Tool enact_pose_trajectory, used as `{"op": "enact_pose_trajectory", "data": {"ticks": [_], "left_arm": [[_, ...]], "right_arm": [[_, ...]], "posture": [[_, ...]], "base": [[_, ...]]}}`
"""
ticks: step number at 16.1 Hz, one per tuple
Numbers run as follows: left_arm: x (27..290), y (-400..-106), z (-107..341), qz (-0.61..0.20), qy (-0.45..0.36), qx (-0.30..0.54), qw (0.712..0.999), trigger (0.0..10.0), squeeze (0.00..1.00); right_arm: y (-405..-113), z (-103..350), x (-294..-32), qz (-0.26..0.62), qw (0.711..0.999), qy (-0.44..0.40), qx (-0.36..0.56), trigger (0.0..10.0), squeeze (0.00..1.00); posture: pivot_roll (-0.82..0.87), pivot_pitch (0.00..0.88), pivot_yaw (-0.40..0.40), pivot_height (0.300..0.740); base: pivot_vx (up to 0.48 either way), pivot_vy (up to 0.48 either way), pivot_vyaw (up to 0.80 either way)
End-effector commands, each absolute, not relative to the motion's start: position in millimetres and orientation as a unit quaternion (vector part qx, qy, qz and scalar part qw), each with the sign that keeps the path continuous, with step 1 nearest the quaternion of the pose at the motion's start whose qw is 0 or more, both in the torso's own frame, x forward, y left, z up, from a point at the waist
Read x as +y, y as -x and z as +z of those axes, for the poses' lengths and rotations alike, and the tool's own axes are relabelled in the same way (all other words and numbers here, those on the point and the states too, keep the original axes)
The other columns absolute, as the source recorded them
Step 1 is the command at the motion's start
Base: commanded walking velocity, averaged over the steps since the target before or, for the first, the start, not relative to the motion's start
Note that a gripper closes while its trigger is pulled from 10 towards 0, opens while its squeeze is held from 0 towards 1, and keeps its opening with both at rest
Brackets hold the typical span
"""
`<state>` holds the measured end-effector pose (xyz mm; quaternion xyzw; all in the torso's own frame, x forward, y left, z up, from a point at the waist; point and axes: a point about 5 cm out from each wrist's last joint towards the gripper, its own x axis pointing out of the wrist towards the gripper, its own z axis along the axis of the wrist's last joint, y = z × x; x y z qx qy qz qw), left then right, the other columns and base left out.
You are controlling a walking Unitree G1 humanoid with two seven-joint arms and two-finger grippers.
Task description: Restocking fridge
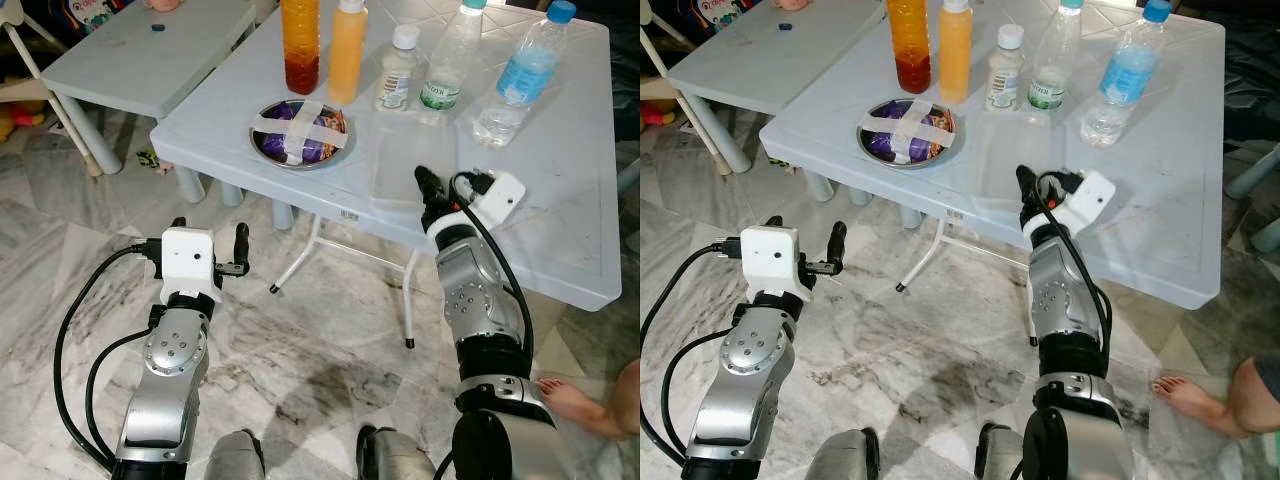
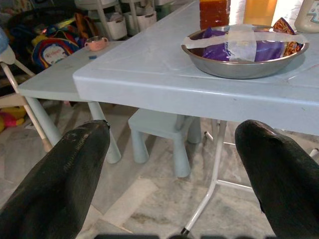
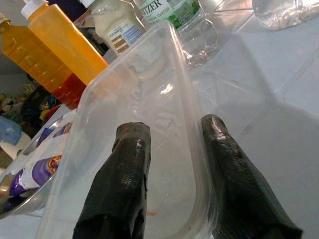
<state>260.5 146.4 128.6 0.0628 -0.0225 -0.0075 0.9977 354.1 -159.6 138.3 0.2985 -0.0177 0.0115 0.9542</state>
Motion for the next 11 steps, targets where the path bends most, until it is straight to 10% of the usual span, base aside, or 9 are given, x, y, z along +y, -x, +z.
{"op": "enact_pose_trajectory", "data": {"ticks": [1, 9, 10, 11], "left_arm": [[146.0, -261.0, 126.6, -0.009, -0.069, -0.019, 0.997, 10.0, 0.0], [144.4, -259.3, 124.7, -0.002, -0.064, -0.017, 0.998, 10.0, 0.0], [143.9, -260.7, 124.5, -0.002, -0.063, -0.018, 0.998, 10.0, 0.0], [143.5, -261.6, 124.7, 0.0, -0.063, -0.02, 0.998, 10.0, 0.0]], "right_arm": [[-353.1, 139.3, -162.1, 0.007, 0.955, -0.295, -0.013, 10.0, 0.0], [-337.1, 147.7, -147.3, 0.06, 0.979, -0.193, -0.03, 10.0, 0.0], [-333.5, 146.1, -149.9, 0.057, 0.972, -0.228, -0.033, 0.0, 0.0], [-332.8, 145.4, -150.2, 0.055, 0.974, -0.219, -0.031, 0.0, 0.0]], "posture": [[0.08, 0.154, 0.007, 0.74], [0.07, 0.163, -0.002, 0.74], [0.07, 0.158, -0.006, 0.74], [0.06, 0.156, -0.008, 0.74]], "base": [[0.0, 0.0, 0.0], [0.0, 0.0, 0.0], [0.0, 0.0, 0.0], [0.0, 0.0, 0.0]]}}
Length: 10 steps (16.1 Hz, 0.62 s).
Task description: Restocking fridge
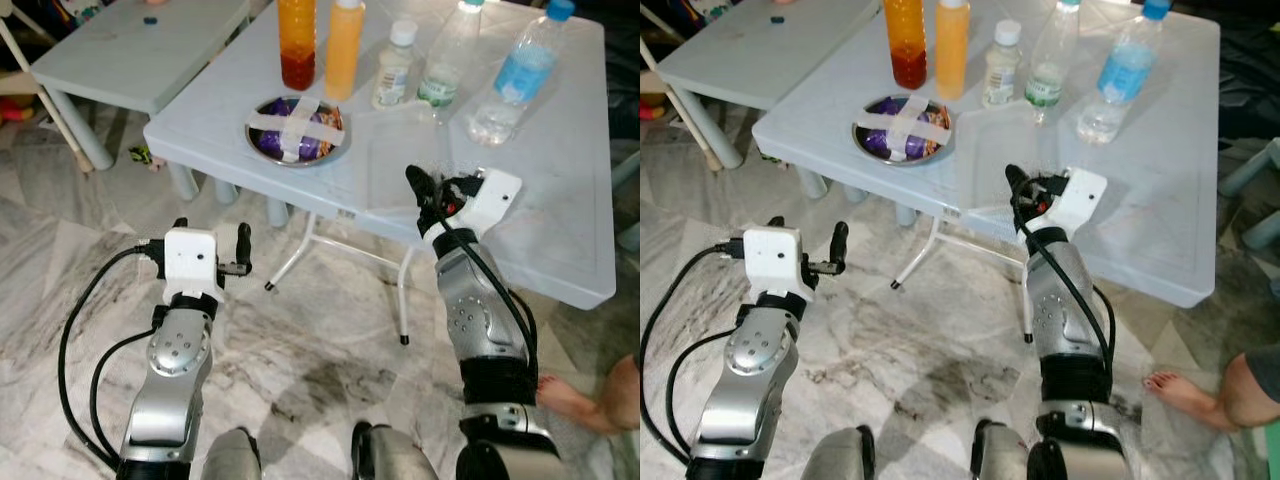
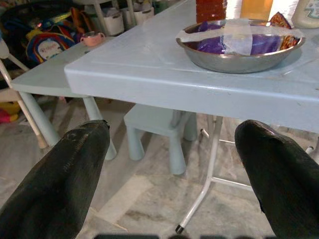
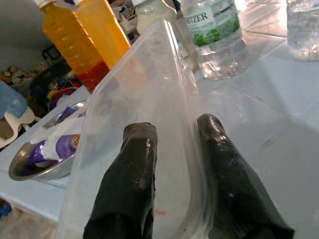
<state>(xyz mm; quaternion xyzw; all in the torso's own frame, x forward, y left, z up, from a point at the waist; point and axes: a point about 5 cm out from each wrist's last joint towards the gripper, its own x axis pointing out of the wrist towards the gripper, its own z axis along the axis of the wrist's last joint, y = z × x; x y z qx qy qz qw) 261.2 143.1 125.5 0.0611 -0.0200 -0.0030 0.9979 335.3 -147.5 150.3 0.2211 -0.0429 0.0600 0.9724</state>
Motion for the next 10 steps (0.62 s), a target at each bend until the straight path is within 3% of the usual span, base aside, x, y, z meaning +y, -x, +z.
{"op": "enact_pose_trajectory", "data": {"ticks": [1, 10], "left_arm": [[142.9, -261.9, 125.5, 0.005, -0.064, -0.025, 0.998, 10.0, 0.0], [139.9, -263.0, 121.7, 0.018, -0.056, -0.016, 0.998, 10.0, 0.0]], "right_arm": [[-332.1, 146.1, -150.6, 0.051, 0.977, -0.205, -0.031, 10.0, 0.0], [-318.3, 150.2, -150.1, 0.028, 0.987, -0.154, -0.04, 10.0, 0.0]], "posture": [[0.07, 0.153, -0.012, 0.74], [0.06, 0.149, -0.027, 0.74]], "base": [[0.0, 0.0, 0.0], [-0.028, 0.0, 0.0]]}}
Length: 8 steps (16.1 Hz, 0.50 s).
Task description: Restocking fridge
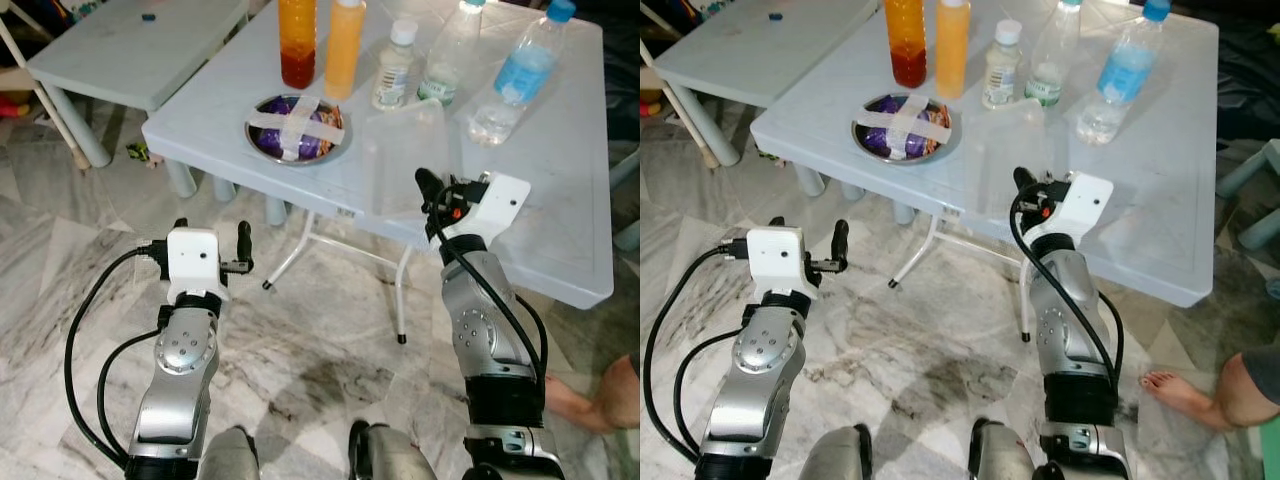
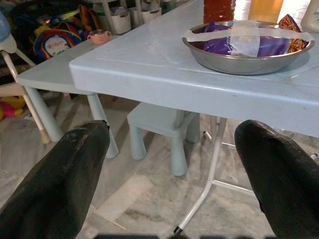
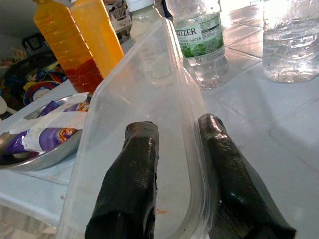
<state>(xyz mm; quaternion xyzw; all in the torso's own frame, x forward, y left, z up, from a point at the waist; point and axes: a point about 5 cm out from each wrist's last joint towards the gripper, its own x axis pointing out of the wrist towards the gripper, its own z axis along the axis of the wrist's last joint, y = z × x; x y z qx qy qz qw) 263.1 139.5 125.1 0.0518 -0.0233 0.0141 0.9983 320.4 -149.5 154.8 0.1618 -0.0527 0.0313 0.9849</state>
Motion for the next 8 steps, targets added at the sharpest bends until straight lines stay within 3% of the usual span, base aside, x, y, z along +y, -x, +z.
{"op": "enact_pose_trajectory", "data": {"ticks": [1, 8], "left_arm": [[139.8, -263.2, 121.7, 0.019, -0.055, -0.016, 0.998, 10.0, 0.0], [140.8, -262.8, 118.8, 0.023, -0.055, -0.009, 0.998, 10.0, 0.0]], "right_arm": [[-318.6, 151.2, -150.0, 0.028, 0.987, -0.151, -0.041, 10.0, 0.0], [-315.4, 149.9, -148.8, 0.03, 0.988, -0.146, -0.036, 10.0, 0.0]], "posture": [[0.06, 0.149, -0.028, 0.74], [0.05, 0.143, -0.025, 0.74]], "base": [[-0.251, 0.0, 0.0], [-0.333, 0.0, 0.0]]}}
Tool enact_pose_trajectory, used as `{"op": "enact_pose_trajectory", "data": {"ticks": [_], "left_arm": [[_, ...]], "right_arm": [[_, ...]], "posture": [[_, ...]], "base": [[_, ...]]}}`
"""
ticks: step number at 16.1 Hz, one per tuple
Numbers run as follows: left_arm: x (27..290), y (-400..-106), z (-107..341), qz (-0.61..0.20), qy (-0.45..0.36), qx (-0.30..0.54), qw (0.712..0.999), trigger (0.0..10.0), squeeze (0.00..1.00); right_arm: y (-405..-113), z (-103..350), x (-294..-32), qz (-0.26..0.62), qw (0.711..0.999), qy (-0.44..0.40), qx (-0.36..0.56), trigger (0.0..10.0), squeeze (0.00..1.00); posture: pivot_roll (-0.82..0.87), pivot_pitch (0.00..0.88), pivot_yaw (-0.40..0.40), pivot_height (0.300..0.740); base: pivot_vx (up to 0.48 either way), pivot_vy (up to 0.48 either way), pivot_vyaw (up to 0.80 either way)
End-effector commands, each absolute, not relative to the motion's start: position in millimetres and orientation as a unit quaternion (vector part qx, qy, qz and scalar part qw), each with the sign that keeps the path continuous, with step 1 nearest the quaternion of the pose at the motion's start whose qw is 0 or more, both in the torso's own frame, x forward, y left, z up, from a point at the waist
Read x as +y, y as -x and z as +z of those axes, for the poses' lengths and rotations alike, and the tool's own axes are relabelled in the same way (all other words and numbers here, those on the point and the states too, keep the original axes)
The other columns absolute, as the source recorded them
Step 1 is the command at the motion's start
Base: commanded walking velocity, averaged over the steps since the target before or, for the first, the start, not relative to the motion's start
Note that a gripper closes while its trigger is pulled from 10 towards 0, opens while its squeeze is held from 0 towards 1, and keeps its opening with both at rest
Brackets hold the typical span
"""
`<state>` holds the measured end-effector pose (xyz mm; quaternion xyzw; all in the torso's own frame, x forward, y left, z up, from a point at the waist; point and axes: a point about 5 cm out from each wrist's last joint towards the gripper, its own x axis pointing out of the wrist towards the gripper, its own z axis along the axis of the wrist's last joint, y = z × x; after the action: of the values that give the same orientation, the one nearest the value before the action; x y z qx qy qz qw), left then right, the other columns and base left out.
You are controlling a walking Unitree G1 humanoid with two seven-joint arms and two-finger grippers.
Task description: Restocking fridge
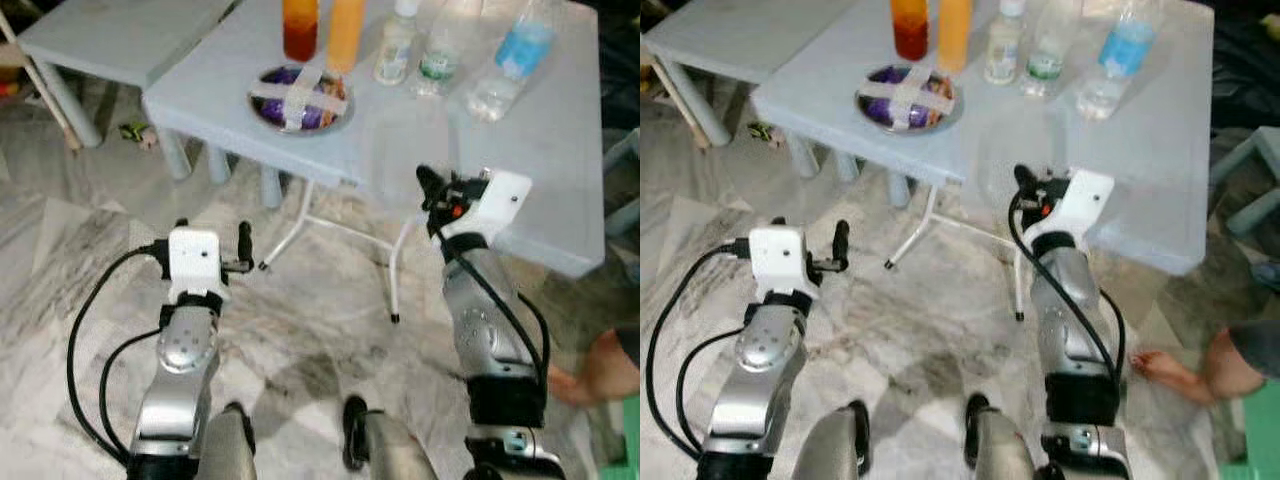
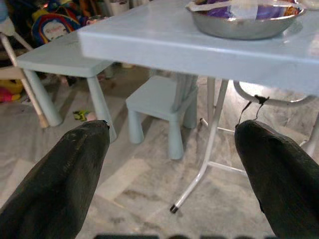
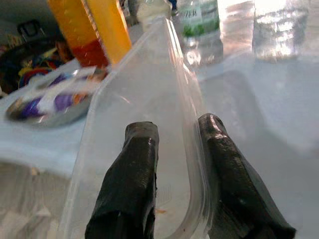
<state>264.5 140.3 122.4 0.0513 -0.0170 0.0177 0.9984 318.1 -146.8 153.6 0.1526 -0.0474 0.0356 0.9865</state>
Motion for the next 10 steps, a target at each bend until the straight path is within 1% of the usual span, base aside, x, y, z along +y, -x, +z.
{"op": "enact_pose_trajectory", "data": {"ticks": [1, 8, 10], "left_arm": [[140.9, -263.4, 118.7, 0.023, -0.054, -0.009, 0.998, 10.0, 0.0], [141.0, -265.4, 117.5, 0.025, -0.054, -0.01, 0.998, 10.0, 0.0], [141.1, -265.7, 116.4, 0.025, -0.055, -0.009, 0.998, 10.0, 0.0]], "right_arm": [[-314.6, 150.2, -147.4, 0.035, 0.988, -0.144, -0.037, 10.0, 0.0], [-312.4, 152.5, -138.1, 0.072, 0.987, -0.14, -0.045, 10.0, 0.0], [-312.6, 152.3, -135.8, 0.083, 0.985, -0.141, -0.046, 10.0, 0.0]], "posture": [[0.05, 0.142, -0.026, 0.74], [0.06, 0.126, -0.032, 0.74], [0.07, 0.119, -0.034, 0.74]], "base": [[-0.337, 0.0, 0.0], [-0.317, 0.0, 0.0], [0.0, 0.0, 0.0]]}}
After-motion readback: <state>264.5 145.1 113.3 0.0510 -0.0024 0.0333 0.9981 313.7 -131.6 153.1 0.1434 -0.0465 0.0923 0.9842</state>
